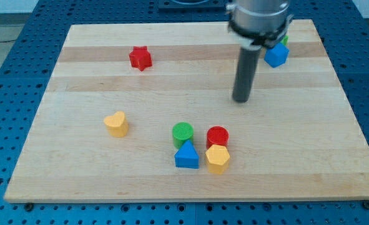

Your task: Move the yellow heart parallel to the blue triangle

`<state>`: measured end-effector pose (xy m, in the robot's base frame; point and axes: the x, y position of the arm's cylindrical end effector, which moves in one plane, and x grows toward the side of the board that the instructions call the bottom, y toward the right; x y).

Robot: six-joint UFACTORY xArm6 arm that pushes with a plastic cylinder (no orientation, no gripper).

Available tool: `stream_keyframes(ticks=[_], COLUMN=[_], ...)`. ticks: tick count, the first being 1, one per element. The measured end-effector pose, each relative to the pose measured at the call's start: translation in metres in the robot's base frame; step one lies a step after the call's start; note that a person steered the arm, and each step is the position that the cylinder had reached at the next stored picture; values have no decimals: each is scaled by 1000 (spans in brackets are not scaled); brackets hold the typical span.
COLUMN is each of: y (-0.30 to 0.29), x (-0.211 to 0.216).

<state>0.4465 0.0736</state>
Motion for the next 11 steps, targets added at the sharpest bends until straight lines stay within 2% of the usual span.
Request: stream_keyframes(ticks=[4,5,9,11], y=[-186,-207,-178,-131], x=[6,38,144,153])
